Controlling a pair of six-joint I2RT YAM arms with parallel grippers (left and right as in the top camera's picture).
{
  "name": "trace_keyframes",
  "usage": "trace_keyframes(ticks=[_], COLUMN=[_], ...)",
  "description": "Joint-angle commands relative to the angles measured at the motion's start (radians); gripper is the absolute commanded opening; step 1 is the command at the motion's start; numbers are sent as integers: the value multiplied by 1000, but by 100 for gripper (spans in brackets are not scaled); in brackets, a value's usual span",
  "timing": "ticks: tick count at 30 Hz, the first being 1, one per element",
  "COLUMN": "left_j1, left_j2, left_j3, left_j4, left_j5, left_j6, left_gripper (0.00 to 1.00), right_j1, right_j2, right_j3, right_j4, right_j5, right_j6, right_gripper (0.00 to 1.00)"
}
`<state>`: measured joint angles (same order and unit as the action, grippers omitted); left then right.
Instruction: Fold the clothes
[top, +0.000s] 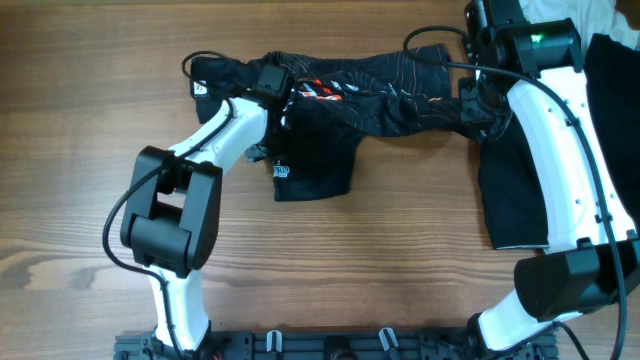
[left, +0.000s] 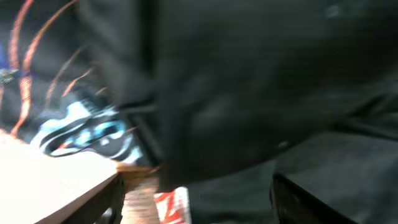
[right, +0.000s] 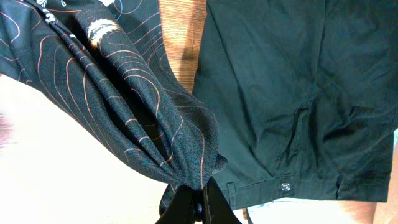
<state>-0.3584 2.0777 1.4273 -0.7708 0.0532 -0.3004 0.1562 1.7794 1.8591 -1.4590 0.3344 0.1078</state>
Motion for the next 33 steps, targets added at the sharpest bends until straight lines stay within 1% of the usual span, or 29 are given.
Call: trace_keyframes(ticks=[1,4,5,8,10,12,13,16,20,22,26,28,29,30,31,32,33], left_j1=[-51,-75,-78,-48,24,127,181,315,428,477,520,520,520,520,520,520,520], left_j2=[79,93,85,19,-84,-237,-315,-504,-689,-771,-837,-854,-856,-845,-821,-804,-776], left_j3=[-18,-18,-14,11,51,73,73,73,73,108,266,303,303,303,303,303,303], left_j4=[21,19,19,-9,-72,-93,-78,-24,14,55,48,22,-5,-47,-87,-102,-114], left_j5=[80,140,137,122,113,119,144,260,266,269,272,272,271,258,220,190,161], left_j6=[1,2,2,2,4,6,7,9,9,1,-6,-6,-6,-5,-5,-5,-5], left_gripper=[68,25,4,4,4,4,4,4,4,4,4,4,4,4,4,4,4], right_j1=[-1,-1,-1,-1,-1,-1,-1,-1,-1,-1,-1,0,0,0,-1,-2,-2], right_j2=[4,4,4,4,4,4,4,3,-23,-75,-174,-193,-182,-161,-137,-106,-72], right_j3=[-2,-2,-2,-2,-3,-3,-2,7,82,141,192,191,184,162,137,110,86], right_j4=[-12,-11,-11,-8,-13,2,20,78,89,90,98,69,38,3,0,-5,-34], right_j5=[24,24,23,-25,-98,-108,-108,-158,-181,-186,-199,-335,-400,-389,-320,-255,-244], right_j6=[-4,-4,-3,-3,1,71,100,107,105,100,34,-65,-124,-159,-148,-125,-142], right_gripper=[4,4,4,4,4,4,4,4,5,4,5,6,9,10,10,13,18])
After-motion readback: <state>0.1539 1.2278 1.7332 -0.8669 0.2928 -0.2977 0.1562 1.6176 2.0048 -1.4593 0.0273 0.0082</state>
